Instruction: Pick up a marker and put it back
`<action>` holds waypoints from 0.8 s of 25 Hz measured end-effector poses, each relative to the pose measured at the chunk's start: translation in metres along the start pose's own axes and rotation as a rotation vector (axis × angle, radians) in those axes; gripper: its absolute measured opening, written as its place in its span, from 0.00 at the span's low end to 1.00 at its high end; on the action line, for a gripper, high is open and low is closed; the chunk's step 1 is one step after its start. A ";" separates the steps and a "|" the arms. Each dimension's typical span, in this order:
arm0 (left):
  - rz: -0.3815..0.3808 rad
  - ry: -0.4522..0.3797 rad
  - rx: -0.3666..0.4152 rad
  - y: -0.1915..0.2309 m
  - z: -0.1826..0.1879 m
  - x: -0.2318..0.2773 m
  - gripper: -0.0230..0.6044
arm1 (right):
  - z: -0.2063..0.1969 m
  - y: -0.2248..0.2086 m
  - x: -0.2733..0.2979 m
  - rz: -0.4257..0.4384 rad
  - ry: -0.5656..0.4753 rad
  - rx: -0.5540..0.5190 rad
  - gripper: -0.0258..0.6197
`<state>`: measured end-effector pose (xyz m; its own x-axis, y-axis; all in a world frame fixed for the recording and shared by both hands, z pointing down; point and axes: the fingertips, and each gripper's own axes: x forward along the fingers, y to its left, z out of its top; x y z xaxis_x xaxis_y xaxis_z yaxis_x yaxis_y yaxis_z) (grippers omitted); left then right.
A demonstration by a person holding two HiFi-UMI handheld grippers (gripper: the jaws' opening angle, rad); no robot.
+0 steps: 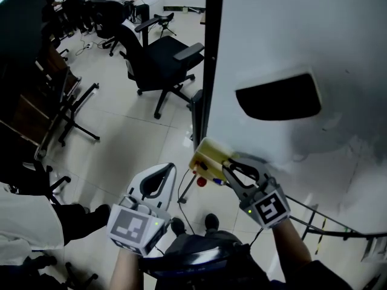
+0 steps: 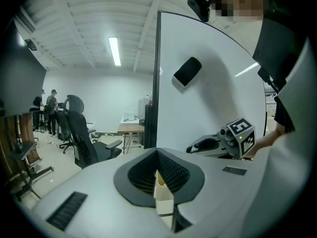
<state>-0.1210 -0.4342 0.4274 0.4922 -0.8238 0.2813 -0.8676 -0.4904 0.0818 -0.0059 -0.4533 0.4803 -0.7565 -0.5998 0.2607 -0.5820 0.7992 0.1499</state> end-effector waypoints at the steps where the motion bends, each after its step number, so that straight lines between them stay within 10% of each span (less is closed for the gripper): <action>1: 0.002 -0.003 0.001 0.000 0.001 0.000 0.03 | 0.007 0.001 0.000 0.001 -0.013 -0.009 0.19; 20: 0.064 -0.163 0.092 0.025 0.080 -0.032 0.03 | 0.143 0.039 0.008 0.111 -0.191 -0.141 0.19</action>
<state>-0.1532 -0.4432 0.3436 0.4472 -0.8857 0.1244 -0.8913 -0.4530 -0.0208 -0.0770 -0.4326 0.3518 -0.8639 -0.4935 0.1006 -0.4547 0.8501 0.2656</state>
